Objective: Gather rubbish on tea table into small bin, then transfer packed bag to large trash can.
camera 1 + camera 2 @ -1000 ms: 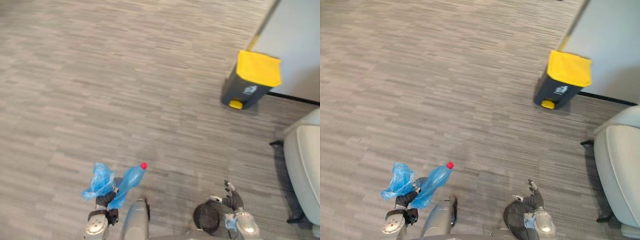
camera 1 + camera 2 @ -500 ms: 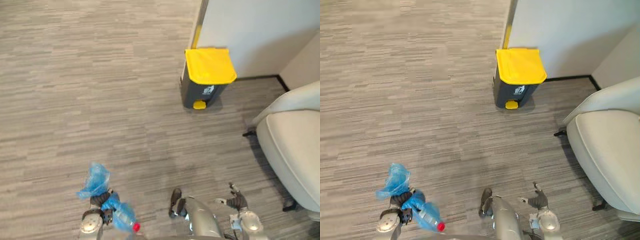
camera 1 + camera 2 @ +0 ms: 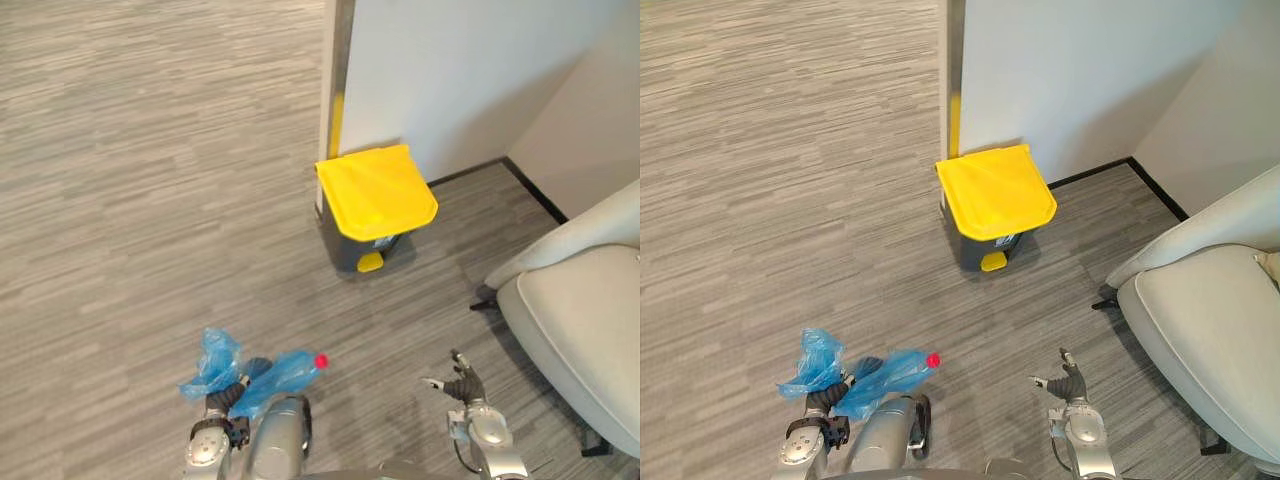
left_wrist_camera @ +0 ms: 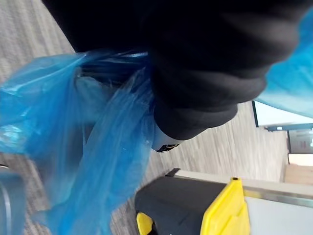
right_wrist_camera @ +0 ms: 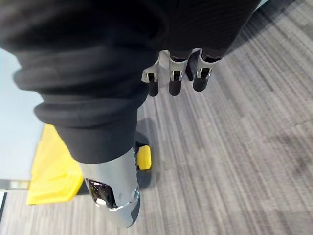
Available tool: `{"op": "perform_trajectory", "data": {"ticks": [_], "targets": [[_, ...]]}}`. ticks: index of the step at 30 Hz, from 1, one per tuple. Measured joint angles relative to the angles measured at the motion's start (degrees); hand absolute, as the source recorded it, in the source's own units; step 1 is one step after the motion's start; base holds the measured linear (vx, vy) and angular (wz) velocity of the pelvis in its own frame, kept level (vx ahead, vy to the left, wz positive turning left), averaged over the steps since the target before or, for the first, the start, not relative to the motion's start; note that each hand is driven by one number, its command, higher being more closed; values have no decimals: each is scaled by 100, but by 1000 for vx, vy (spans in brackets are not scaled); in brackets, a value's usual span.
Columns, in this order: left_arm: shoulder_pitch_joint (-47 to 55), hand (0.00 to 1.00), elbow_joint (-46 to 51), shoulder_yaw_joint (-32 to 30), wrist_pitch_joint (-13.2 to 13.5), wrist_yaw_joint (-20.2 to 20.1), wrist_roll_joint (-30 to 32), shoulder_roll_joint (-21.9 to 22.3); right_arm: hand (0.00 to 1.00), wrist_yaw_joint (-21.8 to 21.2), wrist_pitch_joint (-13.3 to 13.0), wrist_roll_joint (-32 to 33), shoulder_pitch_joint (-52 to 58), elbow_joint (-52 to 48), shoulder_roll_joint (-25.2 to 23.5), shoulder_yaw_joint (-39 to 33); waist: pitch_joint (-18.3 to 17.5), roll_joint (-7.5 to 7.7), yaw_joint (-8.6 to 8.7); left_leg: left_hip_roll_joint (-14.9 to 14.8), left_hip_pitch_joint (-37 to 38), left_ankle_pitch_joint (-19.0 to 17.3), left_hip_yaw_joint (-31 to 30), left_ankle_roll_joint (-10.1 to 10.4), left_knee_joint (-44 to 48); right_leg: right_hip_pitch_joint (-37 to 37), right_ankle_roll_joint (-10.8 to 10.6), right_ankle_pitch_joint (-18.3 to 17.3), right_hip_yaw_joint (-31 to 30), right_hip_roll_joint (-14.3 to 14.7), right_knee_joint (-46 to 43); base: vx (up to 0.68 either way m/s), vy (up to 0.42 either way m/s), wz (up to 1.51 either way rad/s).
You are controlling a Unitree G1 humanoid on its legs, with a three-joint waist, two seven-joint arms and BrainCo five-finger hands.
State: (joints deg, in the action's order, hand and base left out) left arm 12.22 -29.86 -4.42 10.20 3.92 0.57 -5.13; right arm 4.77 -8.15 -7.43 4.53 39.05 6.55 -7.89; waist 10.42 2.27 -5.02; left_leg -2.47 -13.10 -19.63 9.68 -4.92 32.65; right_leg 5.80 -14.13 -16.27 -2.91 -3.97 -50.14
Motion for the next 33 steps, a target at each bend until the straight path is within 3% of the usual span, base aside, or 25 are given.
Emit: {"op": "perform_trajectory", "data": {"ticks": [1,2,3,4,5,6,7,8,9,10,11,13,14,16,18,19,20,23,30,33], "targets": [[-7,100,4,56,-3,13,0,-34,0,0,1,-1,35,-13,-21,13,13,-17,93,11,473,-58,7,-51,-172,318,314,-106,217,-62,-580,527,87,-3],[-20,100,11,53,-2,34,-4,-67,0,9,1,-1,33,-123,-19,102,44,-95,127,4,934,-57,10,-51,-462,731,614,-259,577,-129,-604,507,68,-6],[-78,100,19,52,0,38,-6,-67,0,9,-3,-2,64,-216,-22,123,41,-89,132,-11,1071,-58,10,-49,-558,890,691,-301,732,-150,-500,482,31,3],[-137,100,19,48,4,41,-8,-86,0,8,-10,-9,104,-318,-29,152,47,-99,163,-31,1271,-81,5,-1,-709,1239,782,-335,1068,-231,-71,595,9,14],[-278,100,-6,28,7,45,-10,-114,0,7,-10,-25,88,-304,-7,153,62,-115,171,-104,1538,-173,-3,176,-894,1516,1005,-191,1350,-187,851,497,3,16],[-319,100,-13,25,7,52,-16,-125,0,7,-9,-52,77,-274,0,153,56,-103,161,-120,1628,-207,-19,237,-965,1622,1084,-73,1415,-113,1236,533,-26,14],[-357,100,-58,-14,8,84,-22,-162,0,9,-7,-107,41,-177,17,153,50,-91,156,-147,1810,-295,-79,397,-1064,1763,1236,390,1304,87,2156,585,-103,30],[-363,100,-172,-40,8,127,-26,-248,0,14,-2,-196,61,-32,38,153,-11,12,226,-131,2000,-413,-295,600,-1060,1695,1342,1575,920,324,3182,712,-147,47],[-356,100,-243,-76,7,134,-25,-265,0,16,5,-216,70,48,82,152,-3,-13,290,-146,2069,-435,-424,639,-1040,1600,1542,2013,813,407,3278,706,-127,45],[-375,100,-421,-125,-30,134,-21,-178,0,22,71,-220,24,224,176,94,-29,-263,266,-347,2063,-343,-607,791,-890,1494,1575,1914,902,520,3180,453,-73,31],[-376,100,-422,-157,-29,128,-18,-162,0,22,95,-222,-21,246,179,46,-26,-273,268,-341,1966,-138,-695,934,-685,1472,1567,1764,935,499,3107,552,-86,18],[-386,100,-423,-302,-36,126,-17,44,0,20,121,-228,54,121,189,-27,13,-328,287,-367,1524,778,-815,938,672,953,1613,1523,1044,482,3299,561,-126,32],[-362,100,-412,-259,-22,107,-18,135,0,28,122,-227,160,-48,160,-18,40,-364,239,-665,1007,676,-724,836,1951,342,1668,1468,1088,523,3621,453,-72,33],[-359,100,-414,-190,-21,105,-18,197,0,33,116,-221,151,-167,87,-20,51,-311,199,-806,572,343,-515,750,2369,-84,1692,1451,1047,520,3836,392,0,-1],[-355,100,-421,-59,-20,96,-18,248,0,56,48,-199,121,-219,49,-83,32,-261,85,-861,238,92,-196,824,1338,-304,1670,1441,920,437,3953,324,81,-35],[-336,100,-433,-27,-4,115,-12,276,0,57,60,-191,114,-202,71,-136,-3,-352,108,-894,242,562,-190,821,-119,-353,1469,1345,904,462,3936,215,129,-28],[-323,100,-451,2,14,118,-12,285,0,62,64,-191,144,-212,79,-195,-13,-425,110,-965,243,671,-175,775,-498,-369,1311,1221,880,504,3909,245,183,-36],[-384,100,-552,55,8,109,-13,237,0,92,90,-160,291,-197,-49,-331,-95,-244,118,-652,431,585,135,754,-675,-314,1129,1026,584,208,3890,219,168,-30],[-400,100,-559,33,7,96,8,143,0,133,96,-83,431,83,-105,-592,-156,-220,155,-557,813,581,473,749,-1067,-366,1086,1029,223,125,4026,75,37,-28],[-257,100,-568,21,0,102,7,125,0,131,127,13,431,303,-98,-601,-203,-216,264,-574,935,581,517,749,-1213,-361,1087,1030,91,189,4029,11,-27,-19]]}}
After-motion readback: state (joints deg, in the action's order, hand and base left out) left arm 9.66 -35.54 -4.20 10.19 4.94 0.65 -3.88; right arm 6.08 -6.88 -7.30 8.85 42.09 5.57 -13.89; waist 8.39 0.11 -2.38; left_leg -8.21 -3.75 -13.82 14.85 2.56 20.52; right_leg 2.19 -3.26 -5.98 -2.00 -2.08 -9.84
